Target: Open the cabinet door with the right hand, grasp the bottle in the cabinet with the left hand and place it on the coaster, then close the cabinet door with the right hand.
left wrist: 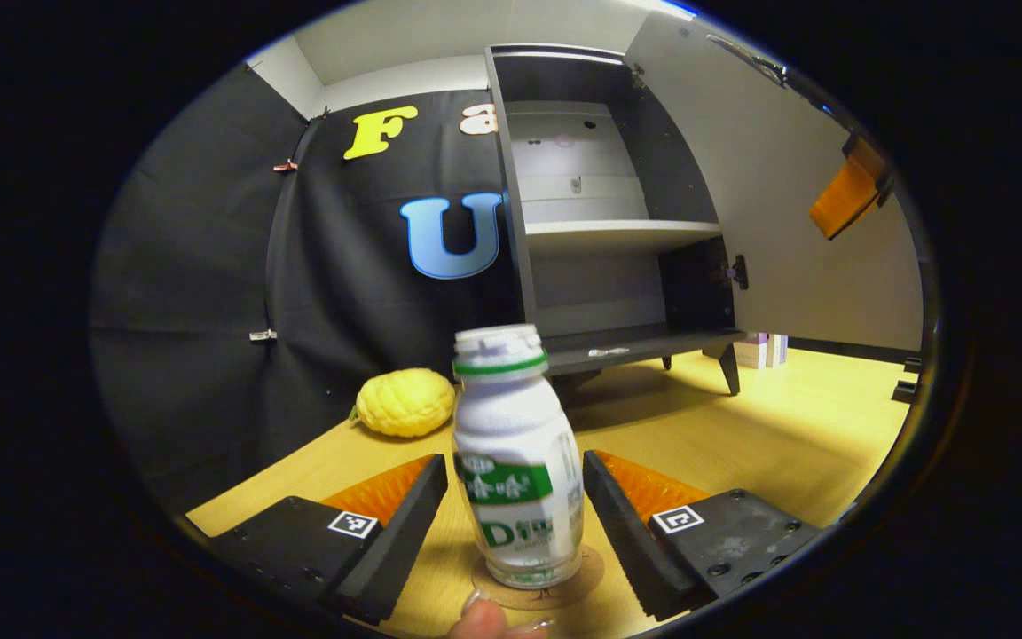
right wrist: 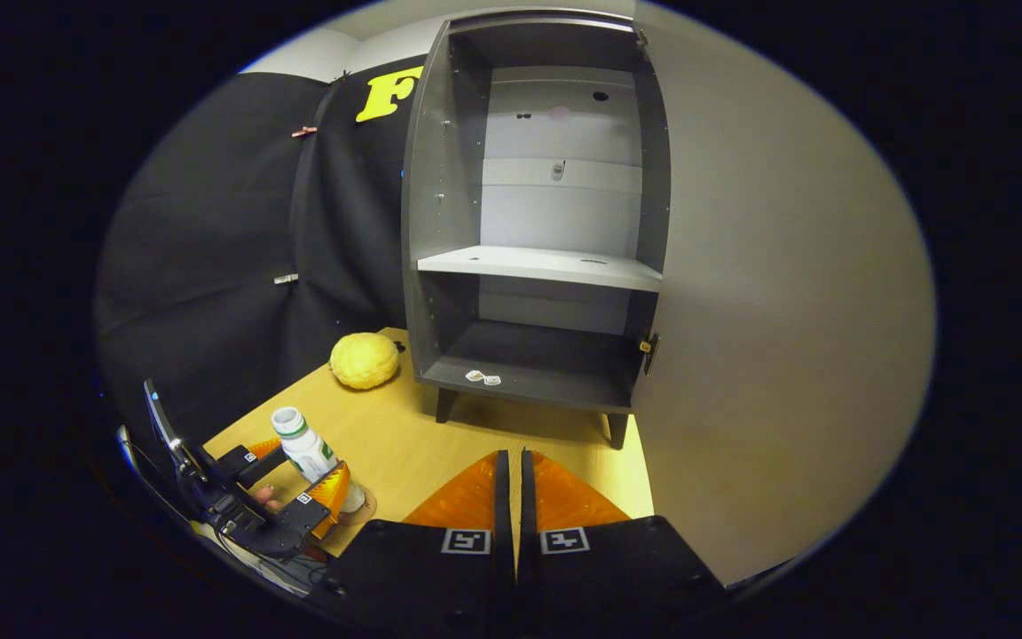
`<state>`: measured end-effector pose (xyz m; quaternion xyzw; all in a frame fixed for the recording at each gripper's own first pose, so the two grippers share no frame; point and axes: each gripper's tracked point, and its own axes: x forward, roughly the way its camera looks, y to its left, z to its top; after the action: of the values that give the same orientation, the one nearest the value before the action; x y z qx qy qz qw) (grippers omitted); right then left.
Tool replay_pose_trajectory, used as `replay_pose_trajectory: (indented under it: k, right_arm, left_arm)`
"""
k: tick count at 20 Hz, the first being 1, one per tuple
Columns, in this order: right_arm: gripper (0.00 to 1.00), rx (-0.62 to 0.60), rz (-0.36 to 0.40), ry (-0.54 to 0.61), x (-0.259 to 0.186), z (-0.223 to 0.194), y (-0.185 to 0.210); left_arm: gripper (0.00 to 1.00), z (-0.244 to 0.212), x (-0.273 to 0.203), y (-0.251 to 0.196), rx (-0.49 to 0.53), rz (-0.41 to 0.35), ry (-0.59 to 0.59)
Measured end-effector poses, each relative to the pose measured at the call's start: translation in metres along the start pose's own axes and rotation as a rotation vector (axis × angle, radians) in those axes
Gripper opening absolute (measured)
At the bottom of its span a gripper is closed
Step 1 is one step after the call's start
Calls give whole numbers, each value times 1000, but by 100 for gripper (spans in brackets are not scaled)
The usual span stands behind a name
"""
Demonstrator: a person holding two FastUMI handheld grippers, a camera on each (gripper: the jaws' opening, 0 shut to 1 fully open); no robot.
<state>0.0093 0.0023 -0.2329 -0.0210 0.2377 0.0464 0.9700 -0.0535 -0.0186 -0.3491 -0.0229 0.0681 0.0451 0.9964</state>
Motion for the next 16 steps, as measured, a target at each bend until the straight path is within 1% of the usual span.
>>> replay_pose_trajectory:
  k: [3,6,7,8,9,10,11,12,13,14,15,16]
  right_arm:
    - [6,9,6,-19,-9,22,5]
    - [6,12,-6,-76,-29,58,4]
    - [6,20,-13,-89,-36,69,3]
    - [6,33,-21,-104,-43,78,1]
    - [6,47,-23,-125,-53,89,1]
    - [6,53,-19,-152,-65,102,2]
    - [6,49,-14,-178,-79,114,3]
    - [9,41,-6,-198,-92,125,2]
    - [6,33,2,-227,-108,138,3]
    - [6,30,16,-263,-127,152,3]
    - [6,36,20,-292,-142,165,2]
    - [6,44,23,-321,-155,173,-2]
  left_arm:
    - [96,59,1,9,46,-2,-82]
    - [96,126,18,16,95,-17,-154]
    - [96,149,23,17,89,-31,-166]
    - [99,173,26,15,78,-57,-182]
    - [96,203,27,14,61,-83,-199]
    - [100,229,24,14,39,-98,-217]
    - [100,253,19,13,12,-119,-231]
    - [100,276,15,8,-14,-153,-241]
    - [100,295,9,4,-36,-183,-246]
    - [96,311,3,0,-53,-207,-241]
    - [99,321,-6,-4,-67,-236,-226]
    - [96,328,-14,-12,-73,-271,-203]
